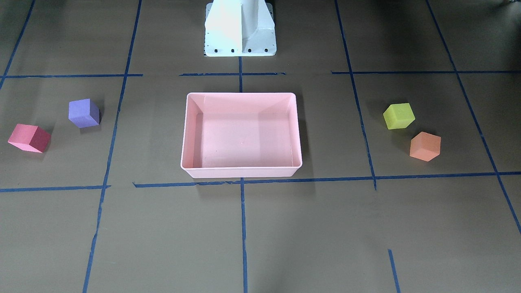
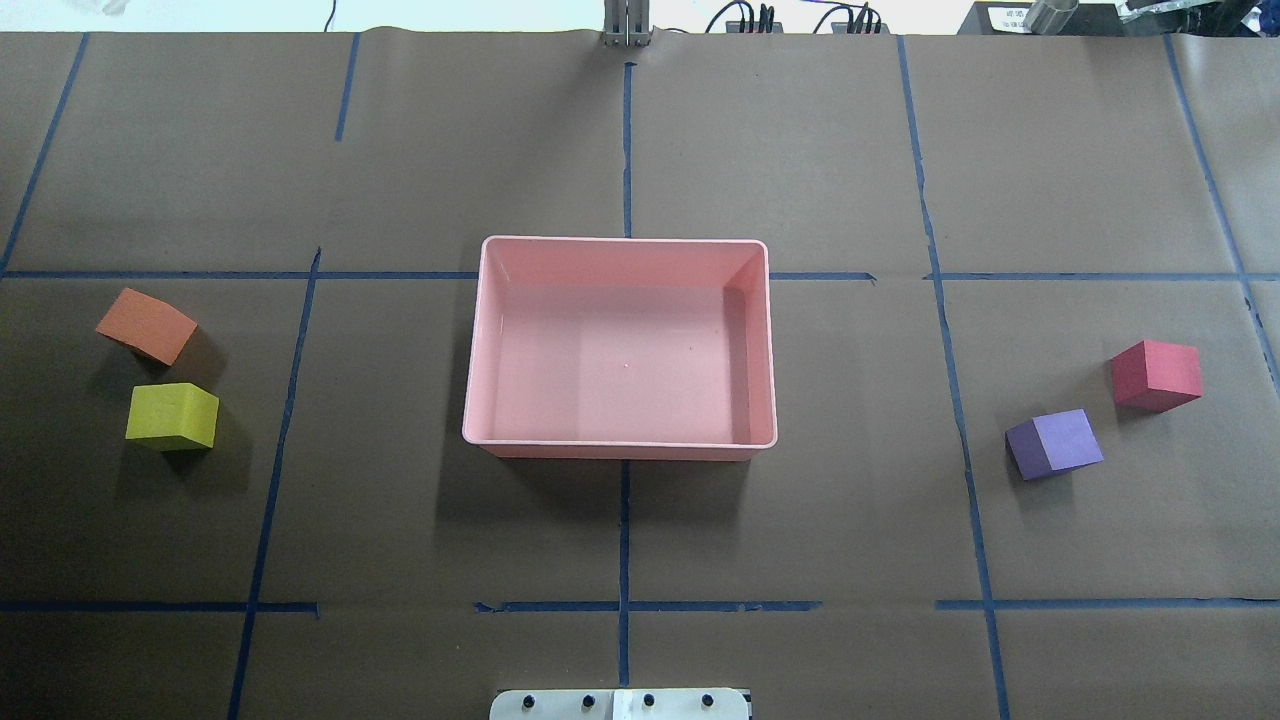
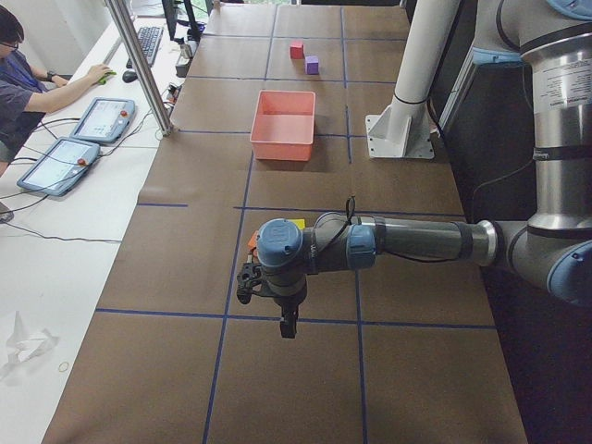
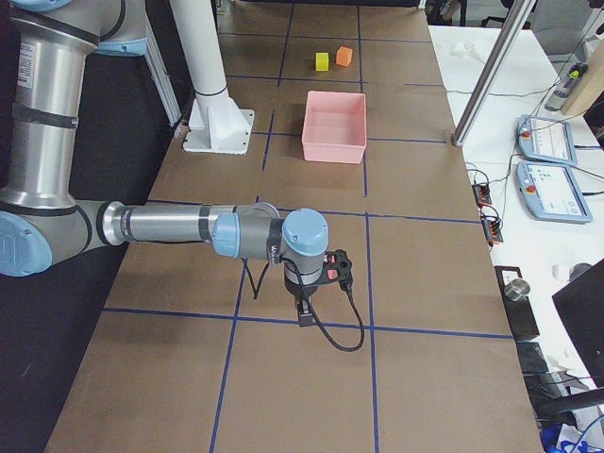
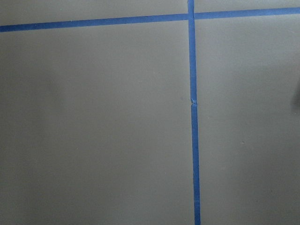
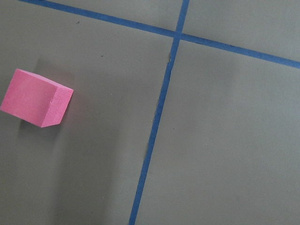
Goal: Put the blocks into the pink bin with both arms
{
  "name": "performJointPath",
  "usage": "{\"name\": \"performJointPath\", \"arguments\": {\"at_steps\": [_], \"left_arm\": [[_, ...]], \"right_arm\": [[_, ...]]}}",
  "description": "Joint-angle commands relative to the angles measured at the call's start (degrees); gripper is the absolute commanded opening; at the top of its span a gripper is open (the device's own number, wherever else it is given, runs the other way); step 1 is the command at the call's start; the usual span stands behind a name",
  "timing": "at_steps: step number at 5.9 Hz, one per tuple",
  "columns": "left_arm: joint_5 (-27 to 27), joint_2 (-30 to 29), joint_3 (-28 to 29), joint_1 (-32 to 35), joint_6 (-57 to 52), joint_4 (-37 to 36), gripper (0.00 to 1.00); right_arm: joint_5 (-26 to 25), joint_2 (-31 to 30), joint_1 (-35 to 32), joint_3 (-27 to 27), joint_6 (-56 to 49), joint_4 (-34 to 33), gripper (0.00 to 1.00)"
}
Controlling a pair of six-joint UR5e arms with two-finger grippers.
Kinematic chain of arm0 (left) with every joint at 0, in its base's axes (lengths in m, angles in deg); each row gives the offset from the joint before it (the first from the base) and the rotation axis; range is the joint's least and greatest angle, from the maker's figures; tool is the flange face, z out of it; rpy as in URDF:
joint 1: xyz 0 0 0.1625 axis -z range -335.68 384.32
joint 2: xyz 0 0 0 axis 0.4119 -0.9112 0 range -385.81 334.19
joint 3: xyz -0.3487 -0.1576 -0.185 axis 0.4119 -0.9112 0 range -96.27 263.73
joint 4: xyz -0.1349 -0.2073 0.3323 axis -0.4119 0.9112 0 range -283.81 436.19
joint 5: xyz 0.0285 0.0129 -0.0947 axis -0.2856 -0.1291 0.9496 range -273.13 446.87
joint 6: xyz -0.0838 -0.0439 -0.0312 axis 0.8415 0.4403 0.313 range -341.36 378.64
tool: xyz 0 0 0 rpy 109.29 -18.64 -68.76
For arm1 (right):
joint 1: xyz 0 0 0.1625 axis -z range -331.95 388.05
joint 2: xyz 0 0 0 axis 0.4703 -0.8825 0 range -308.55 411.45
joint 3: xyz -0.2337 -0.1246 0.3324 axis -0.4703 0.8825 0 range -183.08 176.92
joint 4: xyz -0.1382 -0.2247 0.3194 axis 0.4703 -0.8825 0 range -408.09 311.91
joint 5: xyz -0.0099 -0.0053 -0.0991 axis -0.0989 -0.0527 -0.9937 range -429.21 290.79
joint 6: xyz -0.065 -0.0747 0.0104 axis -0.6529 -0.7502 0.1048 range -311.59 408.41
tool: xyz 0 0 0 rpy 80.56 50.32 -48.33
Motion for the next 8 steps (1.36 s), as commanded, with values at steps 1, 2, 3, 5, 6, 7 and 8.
{"name": "performJointPath", "arguments": {"at_steps": [1,2,3,5,6,7,8], "left_arm": [[0.0,0.0,-0.4,-0.1,0.1,-0.2,1.0],[0.1,0.2,-0.5,-0.1,0.1,-0.2,1.0],[0.1,0.3,-0.5,-0.1,0.1,-0.2,1.0],[0.1,0.3,-0.5,-0.1,0.1,-0.1,1.0],[0.1,0.3,-0.4,-0.1,0.1,-0.1,1.0],[0.2,0.3,-0.5,-0.1,0.1,0.0,1.0],[0.1,0.3,-0.4,-0.2,0.1,0.0,1.0]], "right_arm": [[2.5,0.7,2.5,0.0,0.4,1.8,1.0],[3.4,1.5,5.4,0.0,1.6,2.1,1.0],[4.6,1.5,9.3,0.7,7.9,9.4,1.0],[2.5,1.4,17.3,1.3,31.5,18.0,1.0],[0.6,1.0,19.3,1.3,43.1,22.9,1.0],[-1.5,1.0,22.1,1.3,52.7,26.6,1.0],[-6.6,0.9,26.7,1.4,58.5,29.0,1.0]]}}
